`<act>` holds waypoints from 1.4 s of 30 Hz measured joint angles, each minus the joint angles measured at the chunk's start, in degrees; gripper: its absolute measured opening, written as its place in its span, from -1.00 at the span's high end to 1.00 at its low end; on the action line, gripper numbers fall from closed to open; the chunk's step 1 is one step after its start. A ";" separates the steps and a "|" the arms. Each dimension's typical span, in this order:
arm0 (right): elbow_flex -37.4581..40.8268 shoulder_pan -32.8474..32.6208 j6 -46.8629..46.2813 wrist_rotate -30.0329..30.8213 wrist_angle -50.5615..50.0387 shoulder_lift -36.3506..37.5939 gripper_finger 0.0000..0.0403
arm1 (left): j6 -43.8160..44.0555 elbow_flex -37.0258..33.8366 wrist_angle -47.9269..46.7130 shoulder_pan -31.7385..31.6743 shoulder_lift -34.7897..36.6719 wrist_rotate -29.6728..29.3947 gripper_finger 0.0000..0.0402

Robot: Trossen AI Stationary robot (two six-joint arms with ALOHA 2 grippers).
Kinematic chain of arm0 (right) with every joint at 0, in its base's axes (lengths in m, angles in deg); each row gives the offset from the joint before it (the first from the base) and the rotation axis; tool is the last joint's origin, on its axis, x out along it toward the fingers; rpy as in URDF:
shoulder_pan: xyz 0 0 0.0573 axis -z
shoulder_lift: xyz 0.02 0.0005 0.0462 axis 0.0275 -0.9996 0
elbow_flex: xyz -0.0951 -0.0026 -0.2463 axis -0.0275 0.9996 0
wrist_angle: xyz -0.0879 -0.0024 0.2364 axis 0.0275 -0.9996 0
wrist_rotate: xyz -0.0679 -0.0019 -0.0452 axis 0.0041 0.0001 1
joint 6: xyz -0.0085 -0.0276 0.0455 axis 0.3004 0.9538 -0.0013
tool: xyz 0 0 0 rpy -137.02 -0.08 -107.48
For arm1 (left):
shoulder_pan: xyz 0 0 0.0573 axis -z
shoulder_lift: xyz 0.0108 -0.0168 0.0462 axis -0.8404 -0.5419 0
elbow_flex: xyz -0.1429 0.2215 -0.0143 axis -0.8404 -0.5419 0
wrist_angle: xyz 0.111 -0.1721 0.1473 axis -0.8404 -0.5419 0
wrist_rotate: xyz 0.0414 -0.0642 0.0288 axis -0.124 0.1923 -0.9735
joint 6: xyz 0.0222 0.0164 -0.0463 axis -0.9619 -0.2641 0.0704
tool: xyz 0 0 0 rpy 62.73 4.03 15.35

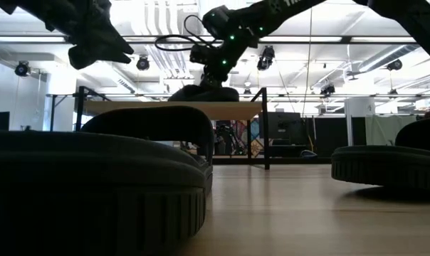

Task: Pick and place slides into the shelf
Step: Put the top small black slide on the shelf

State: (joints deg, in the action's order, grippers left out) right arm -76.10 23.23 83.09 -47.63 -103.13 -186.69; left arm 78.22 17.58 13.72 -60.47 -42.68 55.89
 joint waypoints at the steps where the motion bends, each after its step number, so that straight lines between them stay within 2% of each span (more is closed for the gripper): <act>1: 0.02 -0.08 -1.85 2.43 -0.18 0.09 0.92 | 0.01 0.00 0.04 0.00 -0.04 -0.37 0.43; 9: 0.07 -2.89 -20.30 14.33 -8.72 2.69 0.93 | 0.00 -0.06 -0.01 0.00 0.36 -0.64 0.43; 14: 0.01 -7.14 -37.14 21.85 -13.22 5.03 0.93 | 0.02 -0.04 -0.03 0.00 0.79 -0.65 0.43; 18: -2.97 -10.75 -46.51 30.39 -17.85 5.20 0.93 | 0.02 0.00 -0.05 0.00 1.13 -0.64 0.43; 20: -3.90 -11.86 -50.86 32.34 -17.75 4.65 0.93 | 0.00 0.02 -0.12 0.00 1.46 -0.62 0.43; 25: -4.47 -11.48 -62.32 32.19 -20.56 3.09 0.93 | 0.00 0.00 -0.60 0.00 1.97 -0.19 0.43; 28: -4.47 -10.08 -65.77 32.20 -22.31 1.54 0.90 | 0.03 0.00 -0.52 0.00 2.27 1.12 0.43; 31: -4.45 -8.52 -65.97 31.44 -22.48 -0.47 0.81 | 0.04 -0.04 -0.41 0.00 2.57 2.93 0.43; 36: -4.67 -7.70 -66.52 25.58 -22.66 -2.04 0.68 | 0.02 -0.04 -0.49 0.00 2.98 4.41 0.43; 42: -4.67 -8.10 -66.51 24.96 -23.04 -2.08 0.51 | 0.00 -0.04 -0.56 0.00 3.47 4.72 0.43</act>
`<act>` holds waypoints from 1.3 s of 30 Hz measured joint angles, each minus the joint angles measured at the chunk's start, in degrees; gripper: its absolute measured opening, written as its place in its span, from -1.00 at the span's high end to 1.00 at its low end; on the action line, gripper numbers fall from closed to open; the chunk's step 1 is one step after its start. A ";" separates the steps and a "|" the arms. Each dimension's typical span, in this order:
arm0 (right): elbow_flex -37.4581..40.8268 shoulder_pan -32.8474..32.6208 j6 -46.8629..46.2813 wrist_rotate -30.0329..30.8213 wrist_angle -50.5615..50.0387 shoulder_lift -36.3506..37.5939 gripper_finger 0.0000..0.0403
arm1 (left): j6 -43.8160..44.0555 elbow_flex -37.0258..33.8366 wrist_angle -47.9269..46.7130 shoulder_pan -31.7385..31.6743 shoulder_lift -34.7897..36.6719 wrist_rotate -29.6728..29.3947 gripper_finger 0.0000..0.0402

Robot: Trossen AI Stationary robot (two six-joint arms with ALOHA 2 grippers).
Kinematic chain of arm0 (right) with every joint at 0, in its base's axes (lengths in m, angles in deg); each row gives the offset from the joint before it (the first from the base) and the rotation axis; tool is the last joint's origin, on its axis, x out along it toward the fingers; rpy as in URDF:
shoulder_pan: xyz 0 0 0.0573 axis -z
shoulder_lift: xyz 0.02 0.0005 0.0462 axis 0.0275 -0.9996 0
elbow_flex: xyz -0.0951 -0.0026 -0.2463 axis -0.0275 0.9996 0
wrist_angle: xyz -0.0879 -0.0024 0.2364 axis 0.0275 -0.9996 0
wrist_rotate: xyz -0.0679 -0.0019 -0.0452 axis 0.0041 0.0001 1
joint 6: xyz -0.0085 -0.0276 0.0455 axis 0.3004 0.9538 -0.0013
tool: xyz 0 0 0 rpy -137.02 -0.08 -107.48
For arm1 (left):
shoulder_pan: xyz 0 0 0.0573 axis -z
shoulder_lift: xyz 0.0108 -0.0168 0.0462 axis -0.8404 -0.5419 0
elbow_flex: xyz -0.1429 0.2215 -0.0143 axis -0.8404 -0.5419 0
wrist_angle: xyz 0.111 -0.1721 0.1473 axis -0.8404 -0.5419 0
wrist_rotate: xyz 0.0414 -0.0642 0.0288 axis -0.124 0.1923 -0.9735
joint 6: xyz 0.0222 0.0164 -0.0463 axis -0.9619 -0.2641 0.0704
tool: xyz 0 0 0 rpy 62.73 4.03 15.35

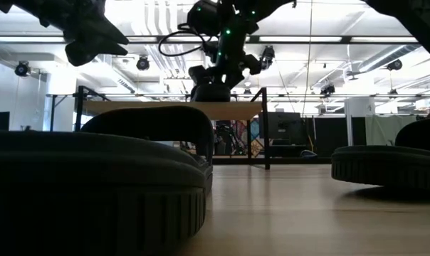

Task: Pick and place slides into the shelf
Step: Put the top small black slide on the shelf

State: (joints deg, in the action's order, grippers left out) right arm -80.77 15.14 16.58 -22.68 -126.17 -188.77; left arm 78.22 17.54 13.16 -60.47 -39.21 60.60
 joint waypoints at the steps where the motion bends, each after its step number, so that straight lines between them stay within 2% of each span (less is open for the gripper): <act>1: 0.00 0.00 -0.01 -0.22 -0.07 0.07 0.48 | 0.02 0.00 -0.06 0.00 0.10 0.00 0.43; 13: 0.04 -2.62 0.10 -1.08 -3.62 3.40 0.15 | -0.04 -0.02 -1.46 0.00 0.89 0.31 0.43; 16: 0.04 -3.93 0.20 -1.11 -6.83 4.61 0.10 | -0.04 -0.02 -1.49 0.00 1.07 0.35 0.43; 20: 0.04 -5.40 0.79 -4.49 -14.42 6.50 0.09 | -0.04 -0.02 -1.52 0.00 1.19 0.34 0.43; 25: 0.08 -4.48 -2.47 -7.88 -23.51 7.01 0.29 | -0.09 -0.02 -1.46 0.00 1.09 0.33 0.43; 29: 0.09 -0.59 -1.89 -16.92 -21.06 7.01 0.61 | -0.09 -0.02 -1.41 0.00 0.84 0.33 0.43; 33: 0.09 3.22 -1.85 -18.59 -19.32 7.01 0.91 | -0.09 -0.02 -1.48 0.00 0.62 0.35 0.43; 39: 0.09 8.48 -1.22 -27.90 -19.12 6.66 0.94 | 0.02 -0.02 -1.36 -0.01 0.50 0.35 0.43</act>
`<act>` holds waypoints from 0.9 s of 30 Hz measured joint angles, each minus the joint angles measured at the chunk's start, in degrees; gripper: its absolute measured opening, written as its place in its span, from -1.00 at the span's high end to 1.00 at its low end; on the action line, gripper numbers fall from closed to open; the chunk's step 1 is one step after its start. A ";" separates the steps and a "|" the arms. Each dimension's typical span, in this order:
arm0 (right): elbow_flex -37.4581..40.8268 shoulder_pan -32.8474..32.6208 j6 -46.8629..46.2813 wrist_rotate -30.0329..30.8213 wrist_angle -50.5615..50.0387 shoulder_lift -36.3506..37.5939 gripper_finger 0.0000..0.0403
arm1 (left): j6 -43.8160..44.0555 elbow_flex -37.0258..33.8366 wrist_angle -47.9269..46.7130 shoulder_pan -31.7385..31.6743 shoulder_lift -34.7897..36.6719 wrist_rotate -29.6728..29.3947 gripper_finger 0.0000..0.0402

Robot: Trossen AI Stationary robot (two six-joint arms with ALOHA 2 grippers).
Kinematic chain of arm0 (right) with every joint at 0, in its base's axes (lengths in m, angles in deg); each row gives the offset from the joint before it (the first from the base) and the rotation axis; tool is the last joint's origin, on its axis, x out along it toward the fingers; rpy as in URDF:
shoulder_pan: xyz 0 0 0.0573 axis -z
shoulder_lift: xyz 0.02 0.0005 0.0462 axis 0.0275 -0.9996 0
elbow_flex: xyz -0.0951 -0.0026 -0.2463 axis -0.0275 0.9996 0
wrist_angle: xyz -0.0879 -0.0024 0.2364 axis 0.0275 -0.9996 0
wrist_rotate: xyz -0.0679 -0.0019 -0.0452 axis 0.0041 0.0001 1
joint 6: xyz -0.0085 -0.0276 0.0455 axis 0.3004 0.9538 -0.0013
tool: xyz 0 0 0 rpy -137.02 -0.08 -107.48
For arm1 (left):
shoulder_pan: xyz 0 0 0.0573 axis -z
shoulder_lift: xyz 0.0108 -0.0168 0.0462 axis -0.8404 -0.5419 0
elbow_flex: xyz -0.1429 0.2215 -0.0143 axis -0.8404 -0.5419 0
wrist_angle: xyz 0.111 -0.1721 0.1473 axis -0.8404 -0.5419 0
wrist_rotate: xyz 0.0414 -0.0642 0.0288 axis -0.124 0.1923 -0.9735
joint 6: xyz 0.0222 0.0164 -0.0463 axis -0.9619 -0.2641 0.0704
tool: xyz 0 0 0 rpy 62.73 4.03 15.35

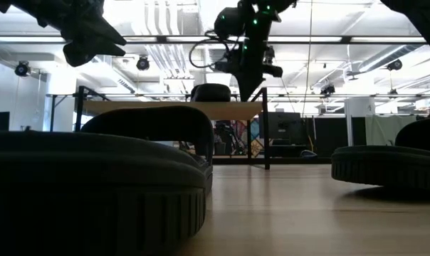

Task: Pick and place slides into the shelf
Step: Put the top small black slide on the shelf

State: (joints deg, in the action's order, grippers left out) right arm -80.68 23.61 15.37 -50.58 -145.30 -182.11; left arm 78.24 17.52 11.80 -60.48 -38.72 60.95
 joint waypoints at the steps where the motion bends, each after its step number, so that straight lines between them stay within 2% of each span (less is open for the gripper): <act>1: 0.02 0.48 0.77 -0.92 0.06 -0.06 0.94 | 0.00 0.00 0.00 -0.01 -0.06 -0.01 0.43; 19: 0.02 -0.08 6.27 -10.34 3.23 -2.10 0.94 | 0.15 0.00 0.41 0.01 -1.26 -0.04 0.43; 27: 0.02 -1.10 8.13 -10.49 6.40 -1.98 0.94 | 0.15 0.00 0.44 -0.02 -1.48 -0.04 0.43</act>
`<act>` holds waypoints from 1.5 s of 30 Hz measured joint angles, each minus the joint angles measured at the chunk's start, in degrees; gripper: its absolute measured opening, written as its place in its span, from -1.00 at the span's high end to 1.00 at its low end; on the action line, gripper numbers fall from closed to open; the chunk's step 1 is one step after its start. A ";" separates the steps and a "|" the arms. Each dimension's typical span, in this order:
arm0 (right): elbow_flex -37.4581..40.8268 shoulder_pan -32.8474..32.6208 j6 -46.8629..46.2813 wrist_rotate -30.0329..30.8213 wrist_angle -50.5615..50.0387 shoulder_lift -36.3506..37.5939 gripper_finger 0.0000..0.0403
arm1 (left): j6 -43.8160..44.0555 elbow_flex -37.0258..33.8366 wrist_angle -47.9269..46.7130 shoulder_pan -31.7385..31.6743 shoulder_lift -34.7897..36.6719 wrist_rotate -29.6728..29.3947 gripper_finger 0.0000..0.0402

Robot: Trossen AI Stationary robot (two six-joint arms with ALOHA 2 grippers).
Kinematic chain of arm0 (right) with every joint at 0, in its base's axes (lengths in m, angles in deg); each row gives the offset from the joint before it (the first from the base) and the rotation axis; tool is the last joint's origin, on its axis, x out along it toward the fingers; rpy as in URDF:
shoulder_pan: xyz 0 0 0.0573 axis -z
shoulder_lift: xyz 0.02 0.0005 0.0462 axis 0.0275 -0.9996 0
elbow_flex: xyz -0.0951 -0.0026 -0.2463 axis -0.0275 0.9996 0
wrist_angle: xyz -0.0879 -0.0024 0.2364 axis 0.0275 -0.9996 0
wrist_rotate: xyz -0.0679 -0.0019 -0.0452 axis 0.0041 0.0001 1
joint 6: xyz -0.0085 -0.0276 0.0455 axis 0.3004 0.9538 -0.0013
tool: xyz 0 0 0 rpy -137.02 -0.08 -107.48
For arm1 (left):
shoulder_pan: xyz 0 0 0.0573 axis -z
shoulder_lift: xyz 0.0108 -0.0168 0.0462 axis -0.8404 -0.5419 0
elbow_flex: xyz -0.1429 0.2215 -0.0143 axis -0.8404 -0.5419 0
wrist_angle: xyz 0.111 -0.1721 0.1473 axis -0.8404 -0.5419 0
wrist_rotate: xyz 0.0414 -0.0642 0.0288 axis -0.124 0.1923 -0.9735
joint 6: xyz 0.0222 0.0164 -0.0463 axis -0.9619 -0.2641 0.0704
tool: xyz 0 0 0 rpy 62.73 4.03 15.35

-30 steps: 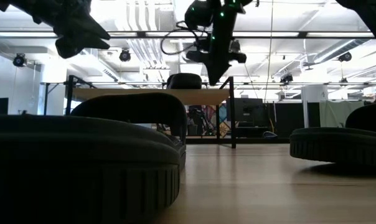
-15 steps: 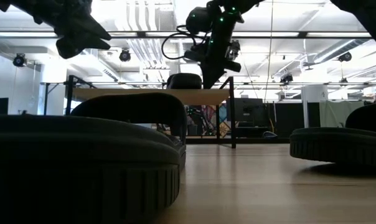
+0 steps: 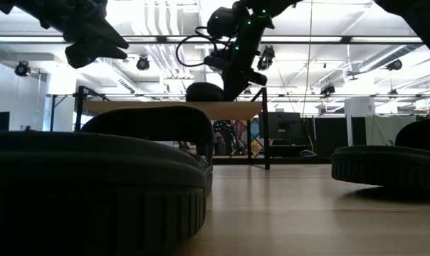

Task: Pick and place slides into the shelf
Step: Put the top small black slide on the shelf, then put the left big black slide under the shelf

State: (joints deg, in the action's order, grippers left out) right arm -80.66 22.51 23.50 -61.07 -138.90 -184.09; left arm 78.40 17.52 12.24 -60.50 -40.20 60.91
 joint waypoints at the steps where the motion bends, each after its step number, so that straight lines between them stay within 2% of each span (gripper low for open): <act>1: -0.04 -0.07 -0.01 -0.03 0.02 0.04 0.94 | 0.00 0.00 0.04 0.00 -0.02 0.00 0.43; 12: -0.09 -1.91 -0.54 -0.52 -1.48 0.61 0.94 | 0.00 0.00 0.09 0.02 0.00 0.00 0.43; 17: -0.09 -3.14 -2.95 6.96 -5.13 3.11 0.94 | 0.00 0.00 0.09 0.01 0.02 0.01 0.43; 22: -0.11 -5.26 -7.79 12.99 -13.64 8.30 0.93 | -0.15 0.00 0.09 0.00 0.02 0.02 0.43; 25: -0.12 -7.49 -13.72 16.05 -21.82 11.83 0.93 | -0.17 0.00 0.09 0.00 0.02 0.02 0.43; 29: -0.15 -11.80 -23.62 17.26 -33.12 15.05 0.92 | -0.20 0.00 0.14 0.00 -0.09 0.02 0.43; 32: 0.47 -16.35 -29.72 16.78 -33.89 16.02 0.81 | -0.20 -0.02 0.07 0.01 -0.18 0.11 0.43; 37: 1.73 -24.10 -39.90 15.58 -34.28 15.75 0.49 | -0.20 -0.07 -0.05 0.02 -0.41 0.88 0.43; 42: 4.42 -29.16 -50.43 15.03 -34.30 15.64 0.21 | -0.22 -0.11 -0.02 0.02 -0.81 6.62 0.43; 45: 5.15 -30.62 -52.72 12.62 -33.68 15.64 0.11 | -0.20 -0.11 -0.02 0.02 -2.11 10.92 0.43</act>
State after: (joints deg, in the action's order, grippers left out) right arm -75.50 -8.11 -29.22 -48.45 -172.58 -168.45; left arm 78.20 17.41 12.22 -60.47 -42.31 71.83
